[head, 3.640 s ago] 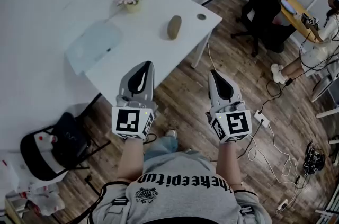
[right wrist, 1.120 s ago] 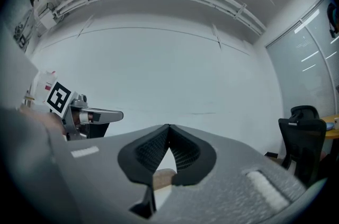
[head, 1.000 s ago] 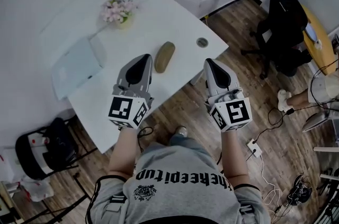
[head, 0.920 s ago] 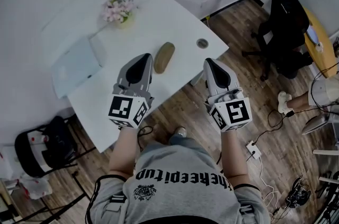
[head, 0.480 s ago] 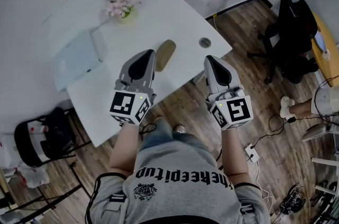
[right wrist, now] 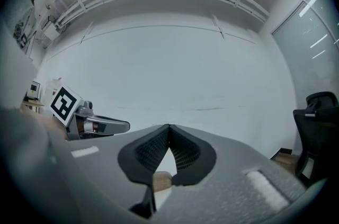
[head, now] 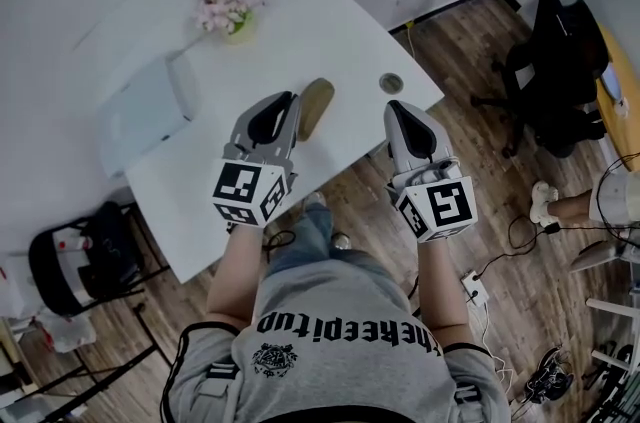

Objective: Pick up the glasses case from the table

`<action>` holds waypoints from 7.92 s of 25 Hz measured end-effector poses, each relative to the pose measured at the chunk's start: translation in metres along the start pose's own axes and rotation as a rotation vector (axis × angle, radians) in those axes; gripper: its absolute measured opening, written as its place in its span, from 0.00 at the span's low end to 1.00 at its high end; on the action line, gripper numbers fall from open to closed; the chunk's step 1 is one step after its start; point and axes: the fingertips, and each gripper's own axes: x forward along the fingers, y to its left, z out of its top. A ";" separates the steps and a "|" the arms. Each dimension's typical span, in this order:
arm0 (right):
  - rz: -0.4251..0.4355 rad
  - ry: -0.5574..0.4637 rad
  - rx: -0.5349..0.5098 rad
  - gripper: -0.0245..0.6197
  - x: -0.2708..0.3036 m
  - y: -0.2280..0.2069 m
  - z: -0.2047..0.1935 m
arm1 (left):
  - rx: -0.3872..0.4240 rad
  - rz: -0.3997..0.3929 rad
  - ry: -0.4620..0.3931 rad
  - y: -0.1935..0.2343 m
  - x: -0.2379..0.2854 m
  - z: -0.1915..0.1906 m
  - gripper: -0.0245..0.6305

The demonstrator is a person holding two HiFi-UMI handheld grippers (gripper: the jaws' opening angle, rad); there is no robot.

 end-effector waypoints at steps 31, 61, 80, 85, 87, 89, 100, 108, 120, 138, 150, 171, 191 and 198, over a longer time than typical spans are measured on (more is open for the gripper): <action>-0.078 0.140 0.047 0.04 0.071 -0.031 -0.046 | -0.023 -0.133 0.438 0.039 0.094 -0.132 0.52; -0.161 0.239 0.073 0.04 0.065 -0.060 -0.076 | -0.015 -0.152 0.659 0.033 0.117 -0.219 0.58; -0.155 0.224 0.080 0.04 0.062 -0.060 -0.075 | -0.007 -0.127 0.694 0.034 0.109 -0.222 0.49; -0.142 0.216 0.077 0.04 0.058 -0.057 -0.072 | -0.020 -0.116 0.652 0.030 0.104 -0.209 0.49; -0.136 0.211 0.076 0.04 0.057 -0.055 -0.071 | -0.041 -0.113 0.633 0.028 0.101 -0.202 0.49; -0.129 0.204 0.077 0.04 0.056 -0.052 -0.070 | -0.055 -0.107 0.610 0.028 0.099 -0.195 0.49; -0.097 0.175 0.064 0.04 0.043 -0.037 -0.062 | -0.068 -0.064 0.505 0.024 0.080 -0.160 0.49; -0.075 0.154 0.052 0.04 0.032 -0.025 -0.054 | -0.083 -0.031 0.417 0.020 0.063 -0.131 0.49; -0.042 0.127 0.037 0.04 0.021 -0.006 -0.044 | -0.116 -0.008 0.292 0.016 0.035 -0.093 0.48; 0.006 0.090 0.009 0.04 -0.002 0.020 -0.028 | -0.092 0.048 0.127 0.001 -0.009 -0.044 0.48; 0.018 0.067 0.002 0.04 -0.012 0.027 -0.019 | -0.062 0.101 0.021 -0.003 -0.037 -0.018 0.48; 0.022 0.065 -0.014 0.04 -0.022 0.035 -0.016 | -0.001 0.139 -0.116 -0.005 -0.066 0.008 0.48; -0.013 0.058 -0.029 0.04 -0.036 0.036 -0.009 | 0.010 0.147 -0.174 -0.008 -0.084 0.019 0.48; -0.013 0.049 -0.040 0.04 -0.038 0.039 -0.006 | 0.004 0.140 -0.182 -0.009 -0.085 0.020 0.48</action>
